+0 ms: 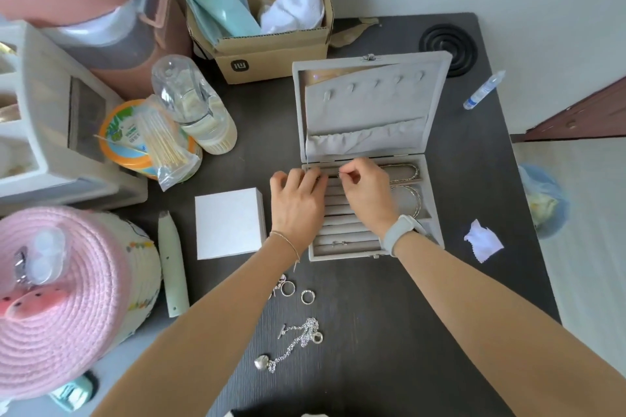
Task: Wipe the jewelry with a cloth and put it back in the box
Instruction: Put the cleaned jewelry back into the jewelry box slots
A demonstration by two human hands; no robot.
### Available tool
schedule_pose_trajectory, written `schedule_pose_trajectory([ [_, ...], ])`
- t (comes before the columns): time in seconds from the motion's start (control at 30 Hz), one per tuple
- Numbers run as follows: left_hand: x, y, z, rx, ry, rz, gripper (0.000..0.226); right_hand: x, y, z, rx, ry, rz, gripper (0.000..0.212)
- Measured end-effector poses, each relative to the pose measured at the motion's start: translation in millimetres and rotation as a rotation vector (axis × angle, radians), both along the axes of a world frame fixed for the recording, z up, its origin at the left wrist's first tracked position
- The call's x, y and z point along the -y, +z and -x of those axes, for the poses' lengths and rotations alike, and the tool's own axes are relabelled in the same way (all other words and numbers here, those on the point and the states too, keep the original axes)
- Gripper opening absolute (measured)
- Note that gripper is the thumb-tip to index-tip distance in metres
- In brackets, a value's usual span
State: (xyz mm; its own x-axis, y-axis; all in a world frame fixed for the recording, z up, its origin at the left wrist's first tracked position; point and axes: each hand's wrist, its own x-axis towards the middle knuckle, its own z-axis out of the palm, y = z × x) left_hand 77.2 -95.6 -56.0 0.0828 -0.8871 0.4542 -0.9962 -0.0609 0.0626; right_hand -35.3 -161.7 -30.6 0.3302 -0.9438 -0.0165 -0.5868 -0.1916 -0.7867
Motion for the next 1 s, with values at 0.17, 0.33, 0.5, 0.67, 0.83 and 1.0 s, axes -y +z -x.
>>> schedule_pose_trajectory([
  [0.17, -15.7, 5.1, 1.2, -0.105, -0.070, -0.060, 0.035, 7.3, -7.7, -3.9, -0.091, 0.253, 0.173, 0.006],
  [0.33, -48.9, 21.5, 5.1, -0.402, -0.088, -0.079, 0.037, 10.5, -12.9, 0.2, -0.197, 0.325, 0.336, 0.005],
  [0.5, -91.2, 40.4, 4.4, -0.598, -0.087, -0.133, 0.028, 6.9, -7.2, 4.1, -0.292, 0.356, 0.378, 0.008],
  [0.67, -139.7, 36.8, -15.2, -0.690, 0.078, -0.253, 0.029, -23.9, 7.3, 8.2, -0.208, 0.238, 0.331, 0.027],
  [0.83, -171.6, 19.9, -24.7, -0.750, 0.217, -0.385, 0.026, -101.8, 15.0, 4.3, -0.043, 0.388, 0.254, 0.019],
  [1.0, -177.5, 15.1, -22.0, -0.782, 0.304, -0.389, 0.031, -146.9, 3.9, -8.9, -0.259, 0.509, 0.062, 0.027],
])
